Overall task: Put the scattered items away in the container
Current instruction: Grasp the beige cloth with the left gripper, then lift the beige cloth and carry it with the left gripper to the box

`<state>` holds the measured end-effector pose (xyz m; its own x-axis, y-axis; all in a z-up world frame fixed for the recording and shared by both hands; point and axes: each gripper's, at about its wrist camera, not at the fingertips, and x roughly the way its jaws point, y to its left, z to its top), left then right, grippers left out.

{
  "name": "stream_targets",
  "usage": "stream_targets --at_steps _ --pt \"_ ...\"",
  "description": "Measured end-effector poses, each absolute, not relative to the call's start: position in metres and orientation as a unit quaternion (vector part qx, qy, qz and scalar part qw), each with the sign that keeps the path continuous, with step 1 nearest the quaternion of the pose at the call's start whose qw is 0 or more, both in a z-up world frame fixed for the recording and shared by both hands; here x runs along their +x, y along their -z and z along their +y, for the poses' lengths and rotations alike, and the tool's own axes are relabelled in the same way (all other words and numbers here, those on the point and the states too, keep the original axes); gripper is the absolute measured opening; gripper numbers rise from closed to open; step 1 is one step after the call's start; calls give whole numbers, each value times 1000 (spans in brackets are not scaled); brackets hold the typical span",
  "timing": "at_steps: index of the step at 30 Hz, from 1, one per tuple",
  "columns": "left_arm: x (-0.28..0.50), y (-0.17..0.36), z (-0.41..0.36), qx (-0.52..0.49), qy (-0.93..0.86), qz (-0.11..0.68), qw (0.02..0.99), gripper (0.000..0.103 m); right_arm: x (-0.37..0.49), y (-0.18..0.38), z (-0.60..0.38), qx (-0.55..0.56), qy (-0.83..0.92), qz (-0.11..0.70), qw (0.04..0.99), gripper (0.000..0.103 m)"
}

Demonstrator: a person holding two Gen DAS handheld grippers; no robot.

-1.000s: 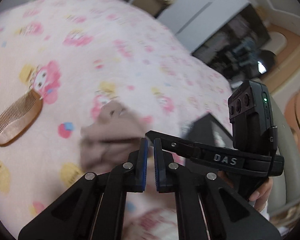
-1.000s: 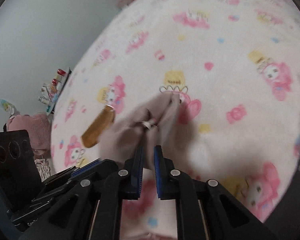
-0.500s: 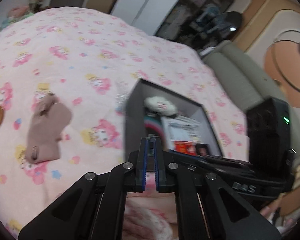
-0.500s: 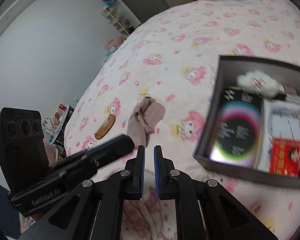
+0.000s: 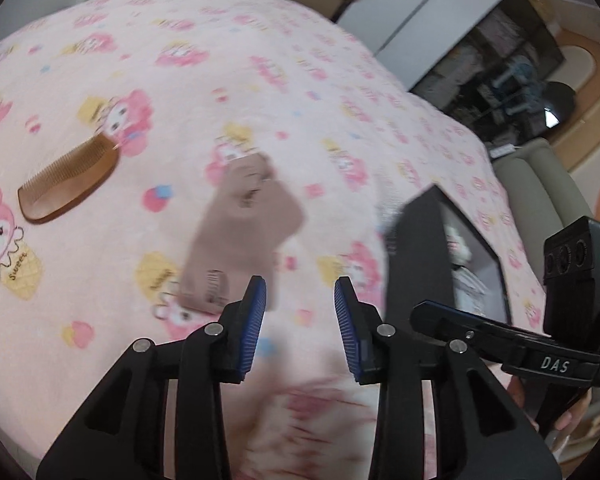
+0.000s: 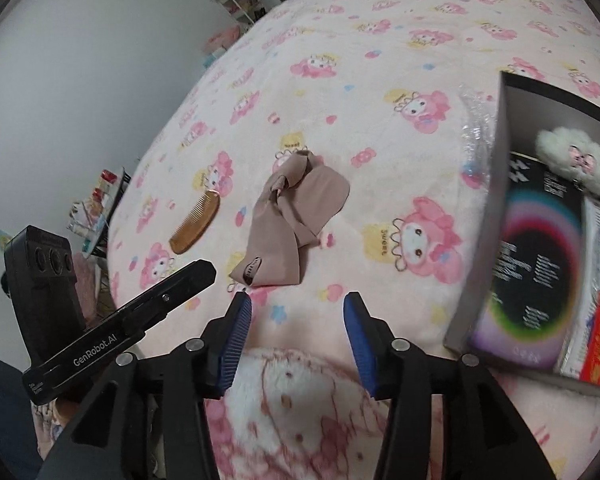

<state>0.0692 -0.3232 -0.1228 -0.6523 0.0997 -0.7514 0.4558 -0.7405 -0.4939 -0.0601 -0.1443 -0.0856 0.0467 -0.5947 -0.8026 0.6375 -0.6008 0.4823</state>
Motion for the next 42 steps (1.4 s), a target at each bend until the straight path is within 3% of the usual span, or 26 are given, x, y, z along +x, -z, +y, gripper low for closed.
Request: stream_targets --at_steps 2,4,6,8,10,12,14,16,30,35,42 --pt "64 139 -335 414 834 347 112 38 -66 99 -162 581 682 34 442 45" --pt "56 155 -346 422 827 353 118 51 -73 114 -182 591 675 51 438 45" --pt "49 168 -355 430 820 357 126 53 -78 125 -197 598 672 69 432 45" --pt "42 181 -362 436 813 365 125 67 -82 136 -210 602 673 94 419 45" --pt "34 196 -366 446 804 374 122 69 -83 145 -220 601 674 118 412 45" --pt "27 209 -366 461 796 372 125 64 -84 152 -224 603 673 130 409 45" --pt "23 217 -364 471 790 373 119 21 -85 156 -224 606 671 134 405 45" --pt "23 209 -360 463 795 381 96 6 -84 158 -222 610 669 135 402 45" --pt "37 54 -222 374 871 306 -89 4 -52 90 -129 590 675 34 442 45" --pt "24 51 -137 407 856 275 -163 4 -39 68 -55 566 699 -5 437 53" --pt "0 85 -27 481 817 224 -226 7 -35 93 65 586 735 -35 339 53"
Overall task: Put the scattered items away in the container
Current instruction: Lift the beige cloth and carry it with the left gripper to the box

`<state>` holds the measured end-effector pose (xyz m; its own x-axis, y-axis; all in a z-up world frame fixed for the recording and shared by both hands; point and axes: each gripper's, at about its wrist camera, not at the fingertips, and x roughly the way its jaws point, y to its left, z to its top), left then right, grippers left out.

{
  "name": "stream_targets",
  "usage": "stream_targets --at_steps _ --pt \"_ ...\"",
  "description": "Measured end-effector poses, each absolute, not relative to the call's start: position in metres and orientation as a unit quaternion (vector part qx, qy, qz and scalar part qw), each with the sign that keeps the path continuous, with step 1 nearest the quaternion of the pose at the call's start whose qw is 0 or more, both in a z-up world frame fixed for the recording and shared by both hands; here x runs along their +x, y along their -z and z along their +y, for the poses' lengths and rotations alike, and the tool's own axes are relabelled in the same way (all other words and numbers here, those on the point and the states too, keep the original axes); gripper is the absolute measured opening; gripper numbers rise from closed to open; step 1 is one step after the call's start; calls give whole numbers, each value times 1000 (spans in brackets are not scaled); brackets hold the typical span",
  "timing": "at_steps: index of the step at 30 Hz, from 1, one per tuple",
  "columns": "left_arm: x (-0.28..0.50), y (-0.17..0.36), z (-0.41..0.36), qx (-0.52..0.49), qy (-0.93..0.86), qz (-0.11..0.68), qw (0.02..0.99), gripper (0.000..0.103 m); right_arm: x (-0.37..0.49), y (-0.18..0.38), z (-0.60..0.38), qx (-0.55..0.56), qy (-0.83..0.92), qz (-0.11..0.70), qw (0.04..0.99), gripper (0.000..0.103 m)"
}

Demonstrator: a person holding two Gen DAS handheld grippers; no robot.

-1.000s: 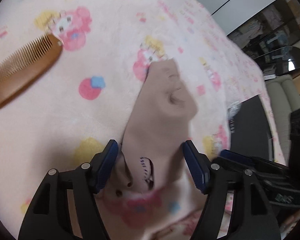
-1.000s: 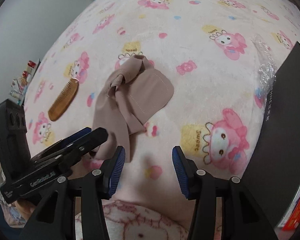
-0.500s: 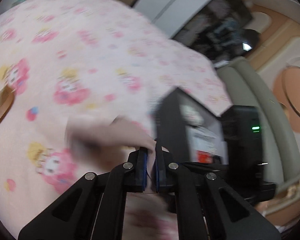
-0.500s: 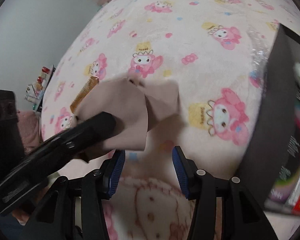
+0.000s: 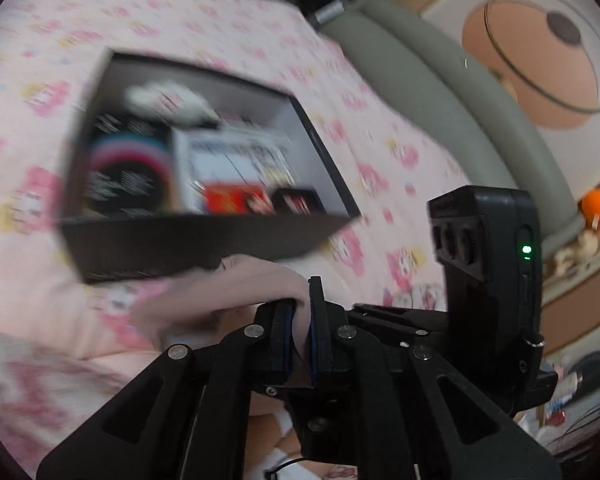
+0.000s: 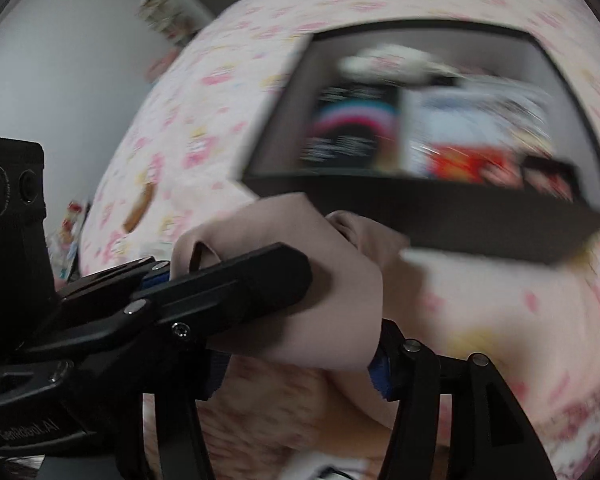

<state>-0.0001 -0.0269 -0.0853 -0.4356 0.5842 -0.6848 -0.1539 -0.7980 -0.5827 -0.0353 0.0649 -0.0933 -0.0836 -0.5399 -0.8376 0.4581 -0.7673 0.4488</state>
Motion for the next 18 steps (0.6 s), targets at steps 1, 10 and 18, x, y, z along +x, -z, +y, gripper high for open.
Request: stream_targets --at_steps 1,10,18 --pt "-7 93 -15 -497 -813 -208 222 13 -36 98 77 589 740 -39 323 53" --pt "2 107 -41 -505 -816 -225 168 53 -51 138 149 611 746 -105 243 53" --pt "-14 156 -35 -577 -790 -176 107 69 -79 152 151 583 759 -168 237 53"
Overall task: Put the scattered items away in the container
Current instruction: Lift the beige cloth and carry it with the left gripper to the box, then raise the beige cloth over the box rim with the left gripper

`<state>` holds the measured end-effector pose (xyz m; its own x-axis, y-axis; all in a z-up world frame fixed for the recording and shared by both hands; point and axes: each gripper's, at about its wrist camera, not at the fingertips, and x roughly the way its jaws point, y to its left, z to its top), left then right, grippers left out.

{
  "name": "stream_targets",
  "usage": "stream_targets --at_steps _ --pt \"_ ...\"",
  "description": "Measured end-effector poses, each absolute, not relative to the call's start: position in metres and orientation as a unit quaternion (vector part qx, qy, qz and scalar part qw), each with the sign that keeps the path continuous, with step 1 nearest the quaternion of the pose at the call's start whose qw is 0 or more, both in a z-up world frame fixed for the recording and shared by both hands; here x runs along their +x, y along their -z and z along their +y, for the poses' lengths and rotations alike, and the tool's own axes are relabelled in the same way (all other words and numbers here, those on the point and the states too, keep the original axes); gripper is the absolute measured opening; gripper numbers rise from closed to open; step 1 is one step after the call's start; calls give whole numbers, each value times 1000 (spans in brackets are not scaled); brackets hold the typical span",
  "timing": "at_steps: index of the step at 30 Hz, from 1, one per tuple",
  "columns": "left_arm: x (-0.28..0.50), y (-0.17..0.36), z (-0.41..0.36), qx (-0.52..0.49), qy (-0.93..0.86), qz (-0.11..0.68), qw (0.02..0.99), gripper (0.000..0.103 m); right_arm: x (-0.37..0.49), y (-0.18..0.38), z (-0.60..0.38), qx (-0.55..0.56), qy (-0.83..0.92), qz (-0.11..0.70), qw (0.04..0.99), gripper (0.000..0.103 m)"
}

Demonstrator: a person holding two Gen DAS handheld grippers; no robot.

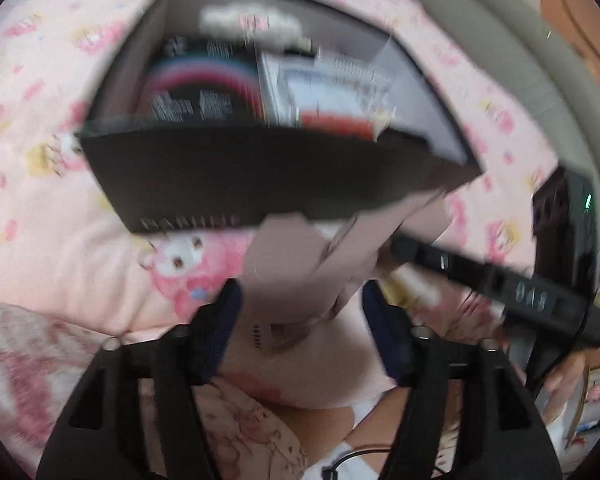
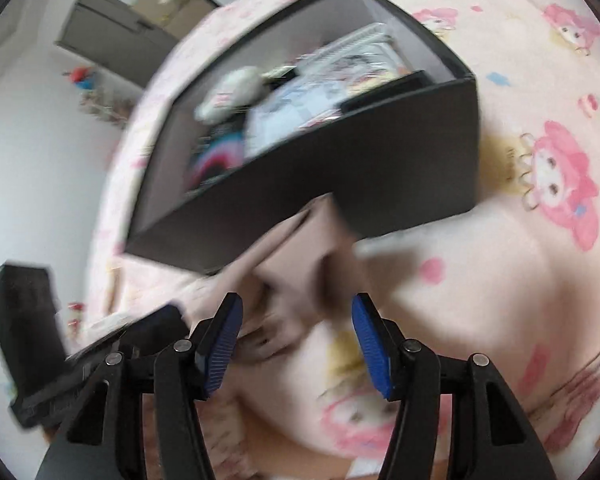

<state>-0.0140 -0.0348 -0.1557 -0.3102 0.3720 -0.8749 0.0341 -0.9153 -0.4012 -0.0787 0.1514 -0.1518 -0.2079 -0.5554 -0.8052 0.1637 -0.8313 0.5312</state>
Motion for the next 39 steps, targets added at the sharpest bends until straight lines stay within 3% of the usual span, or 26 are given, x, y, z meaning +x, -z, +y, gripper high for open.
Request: stream_targets --at_steps 6,7,8,10,16,18,19,20,21,22,23,27,31,32,34,39 --pt "-29 193 -16 -609 -773 -154 89 66 -97 179 137 598 740 -164 261 52" --pt "-28 191 -15 -602 -780 -146 85 56 -96 180 136 593 736 -169 278 37" --pt "-27 188 -16 -596 -786 -145 83 41 -95 181 135 588 736 -174 286 18" --pt "-23 183 -23 -584 -789 -167 89 8 -92 180 138 578 747 -174 279 15" --pt "-11 163 -43 -541 -810 -214 73 9 -81 164 165 565 776 -153 235 13" --pt "-12 163 -43 -539 -809 -224 79 27 -75 156 169 563 775 -147 247 13" --pt "-13 165 -43 -541 -806 -226 77 52 -73 152 171 560 768 -158 268 14" --pt "-15 167 -44 -544 -804 -228 76 66 -76 153 171 563 760 -164 280 22" --pt "-17 169 -42 -547 -801 -230 78 66 -77 152 169 564 758 -165 283 30" --pt "-20 171 -42 -550 -799 -231 79 66 -80 151 167 563 760 -163 280 49" --pt "-21 175 -44 -554 -796 -232 79 67 -84 152 162 560 768 -160 268 59" --pt "-32 193 -43 -582 -775 -238 63 64 -101 169 141 578 766 -140 245 59" --pt "-30 191 -37 -580 -784 -214 58 37 -108 185 126 590 748 -139 271 58" --pt "-29 191 -37 -579 -786 -210 52 24 -107 188 123 589 746 -139 278 49" --pt "-27 190 -37 -575 -790 -209 44 16 -106 192 119 590 742 -139 288 27" --pt "-15 168 -35 -547 -807 -213 61 9 -95 184 121 583 746 -129 294 15"
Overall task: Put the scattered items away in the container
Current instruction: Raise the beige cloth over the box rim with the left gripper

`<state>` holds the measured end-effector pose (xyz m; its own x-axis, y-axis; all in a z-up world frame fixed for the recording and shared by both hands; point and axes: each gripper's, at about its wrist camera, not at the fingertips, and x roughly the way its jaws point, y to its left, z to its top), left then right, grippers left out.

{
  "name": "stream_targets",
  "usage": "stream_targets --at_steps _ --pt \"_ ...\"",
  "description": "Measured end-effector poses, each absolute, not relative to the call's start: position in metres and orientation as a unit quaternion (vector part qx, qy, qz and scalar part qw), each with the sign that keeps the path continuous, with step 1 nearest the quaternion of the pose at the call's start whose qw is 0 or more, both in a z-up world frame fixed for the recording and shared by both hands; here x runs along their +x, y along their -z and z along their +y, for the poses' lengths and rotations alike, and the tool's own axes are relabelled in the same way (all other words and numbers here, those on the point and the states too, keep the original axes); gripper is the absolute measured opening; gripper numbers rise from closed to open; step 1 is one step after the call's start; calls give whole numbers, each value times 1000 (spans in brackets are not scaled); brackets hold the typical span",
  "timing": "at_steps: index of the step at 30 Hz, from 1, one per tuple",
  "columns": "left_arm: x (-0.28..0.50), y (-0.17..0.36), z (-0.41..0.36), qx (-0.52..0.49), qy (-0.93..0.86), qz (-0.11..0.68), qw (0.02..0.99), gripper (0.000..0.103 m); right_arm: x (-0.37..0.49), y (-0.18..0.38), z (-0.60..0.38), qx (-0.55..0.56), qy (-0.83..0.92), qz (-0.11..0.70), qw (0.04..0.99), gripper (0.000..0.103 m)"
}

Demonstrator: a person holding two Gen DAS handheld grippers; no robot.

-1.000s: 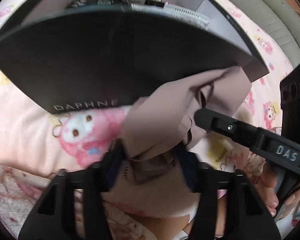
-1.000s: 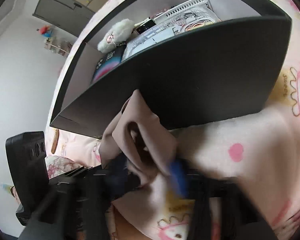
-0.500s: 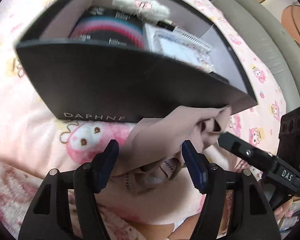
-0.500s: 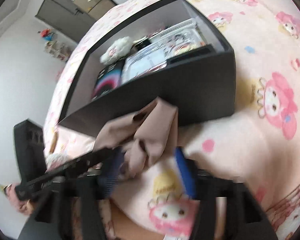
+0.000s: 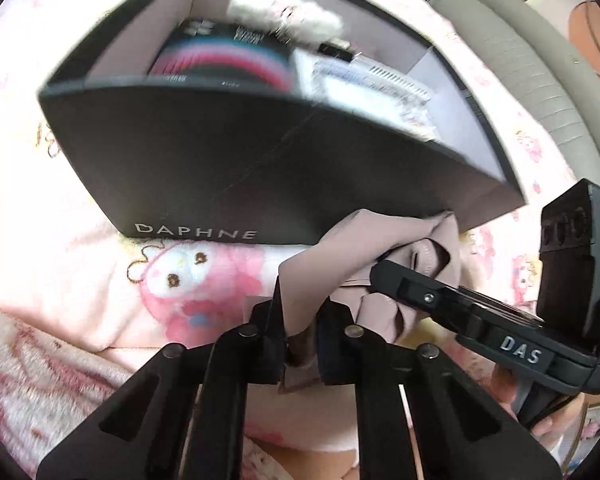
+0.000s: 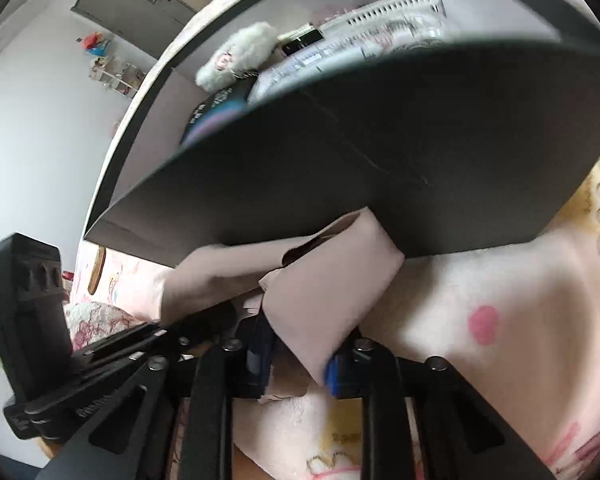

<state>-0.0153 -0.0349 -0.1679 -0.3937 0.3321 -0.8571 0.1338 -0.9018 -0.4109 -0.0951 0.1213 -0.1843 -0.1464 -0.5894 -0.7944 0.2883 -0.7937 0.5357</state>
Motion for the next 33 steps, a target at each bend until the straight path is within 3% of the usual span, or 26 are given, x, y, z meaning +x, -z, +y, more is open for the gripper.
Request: stream_targets --at_steps 9,22,27,33 --pt "-3 94 -28 -485 -835 -217 142 9 -74 121 139 523 772 -138 333 14" --pt "-72 26 -21 -415 -879 -162 171 9 -110 42 128 454 803 -122 366 14" --pt "-122 15 -35 -402 -871 -195 203 9 -149 21 119 442 813 -105 364 14" --pt "-183 41 -49 -435 -864 -191 166 9 -197 36 100 459 813 -86 348 14"
